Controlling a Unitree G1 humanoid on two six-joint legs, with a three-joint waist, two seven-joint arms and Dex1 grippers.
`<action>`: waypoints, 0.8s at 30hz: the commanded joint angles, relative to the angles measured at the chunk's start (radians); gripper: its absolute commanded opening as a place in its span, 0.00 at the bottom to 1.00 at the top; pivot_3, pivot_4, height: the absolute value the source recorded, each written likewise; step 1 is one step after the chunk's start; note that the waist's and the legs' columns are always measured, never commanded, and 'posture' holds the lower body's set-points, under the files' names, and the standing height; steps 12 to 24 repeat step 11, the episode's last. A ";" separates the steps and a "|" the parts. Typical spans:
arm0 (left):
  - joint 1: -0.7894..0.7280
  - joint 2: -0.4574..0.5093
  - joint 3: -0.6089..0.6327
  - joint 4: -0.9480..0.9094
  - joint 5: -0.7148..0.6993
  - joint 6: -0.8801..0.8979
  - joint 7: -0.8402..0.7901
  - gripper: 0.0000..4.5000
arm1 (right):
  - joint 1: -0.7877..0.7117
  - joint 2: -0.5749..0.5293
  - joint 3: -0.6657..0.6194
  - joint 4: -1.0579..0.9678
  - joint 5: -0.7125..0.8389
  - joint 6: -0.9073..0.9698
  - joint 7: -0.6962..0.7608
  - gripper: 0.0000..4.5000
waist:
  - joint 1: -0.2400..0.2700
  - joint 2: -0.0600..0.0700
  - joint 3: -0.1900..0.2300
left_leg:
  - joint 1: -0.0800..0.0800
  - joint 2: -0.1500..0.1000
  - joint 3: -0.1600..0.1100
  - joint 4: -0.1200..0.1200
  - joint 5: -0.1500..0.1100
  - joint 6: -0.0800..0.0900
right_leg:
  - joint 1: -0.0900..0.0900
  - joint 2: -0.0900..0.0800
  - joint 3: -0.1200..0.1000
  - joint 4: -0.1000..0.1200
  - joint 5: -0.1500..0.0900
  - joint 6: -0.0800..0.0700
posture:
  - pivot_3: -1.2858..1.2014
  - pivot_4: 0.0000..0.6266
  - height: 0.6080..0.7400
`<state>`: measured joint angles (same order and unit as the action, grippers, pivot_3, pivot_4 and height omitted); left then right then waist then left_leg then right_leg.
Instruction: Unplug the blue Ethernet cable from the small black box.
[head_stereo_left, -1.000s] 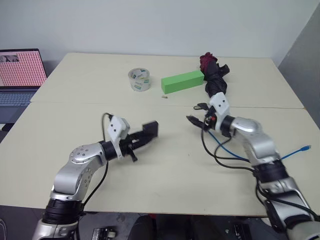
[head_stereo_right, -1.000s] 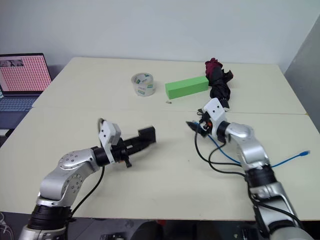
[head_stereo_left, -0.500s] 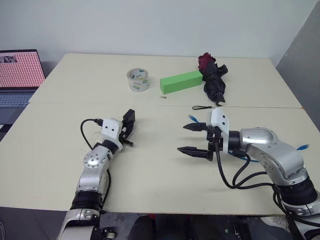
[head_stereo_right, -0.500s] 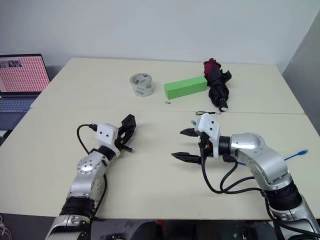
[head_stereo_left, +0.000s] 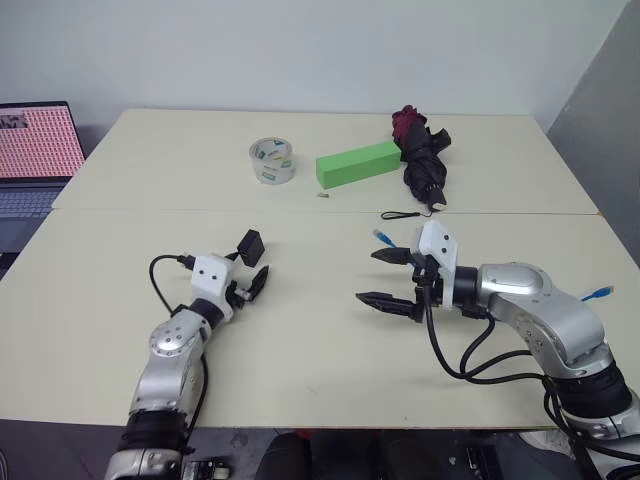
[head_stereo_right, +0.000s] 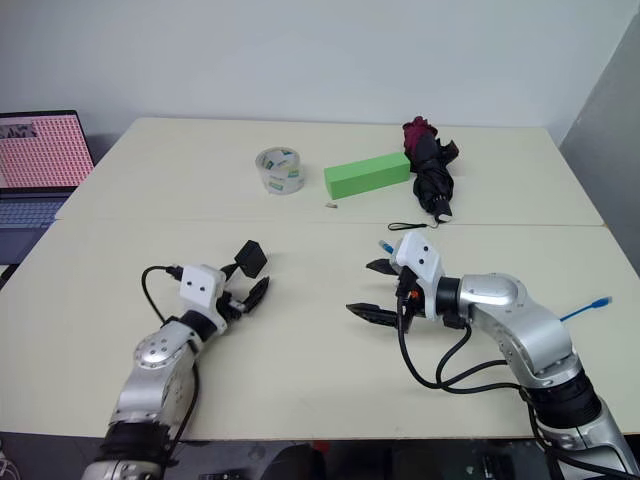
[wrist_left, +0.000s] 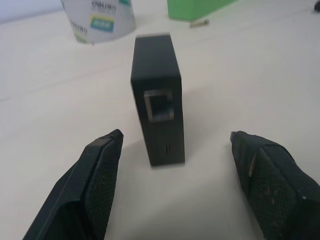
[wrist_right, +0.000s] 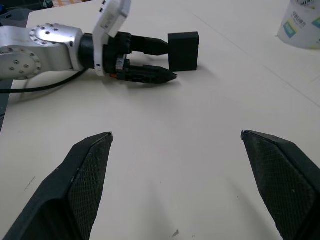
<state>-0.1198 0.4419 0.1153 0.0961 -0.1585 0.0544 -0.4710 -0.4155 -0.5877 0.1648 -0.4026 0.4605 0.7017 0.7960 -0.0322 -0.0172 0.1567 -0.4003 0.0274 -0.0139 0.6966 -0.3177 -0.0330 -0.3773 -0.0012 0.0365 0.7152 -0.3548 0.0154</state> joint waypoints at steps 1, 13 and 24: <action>0.109 0.104 0.068 -0.253 -0.029 0.168 -0.028 0.81 | 0.067 -0.026 -0.114 -0.042 0.003 -0.036 -0.035 0.97 | 0.001 0.000 0.000 | 0.000 0.000 0.000 0.000 0.000 0.000 | 0.000 0.000 0.000 0.000 0.000 0.000 | 0.52 0.24 1.00; 0.221 0.212 0.195 -0.510 -0.200 0.347 -0.133 0.81 | 0.200 -0.085 -0.277 -0.024 0.022 -0.065 -0.025 0.97 | 0.006 0.000 0.000 | 0.002 -0.001 -0.001 0.000 -0.002 0.003 | 0.004 0.000 0.000 -0.002 0.000 0.000 | 0.52 0.24 1.00; 0.221 0.212 0.195 -0.510 -0.200 0.347 -0.133 0.81 | 0.200 -0.085 -0.277 -0.024 0.022 -0.065 -0.025 0.97 | 0.006 0.000 0.000 | 0.002 -0.001 -0.001 0.000 -0.002 0.003 | 0.004 0.000 0.000 -0.002 0.000 0.000 | 0.52 0.24 1.00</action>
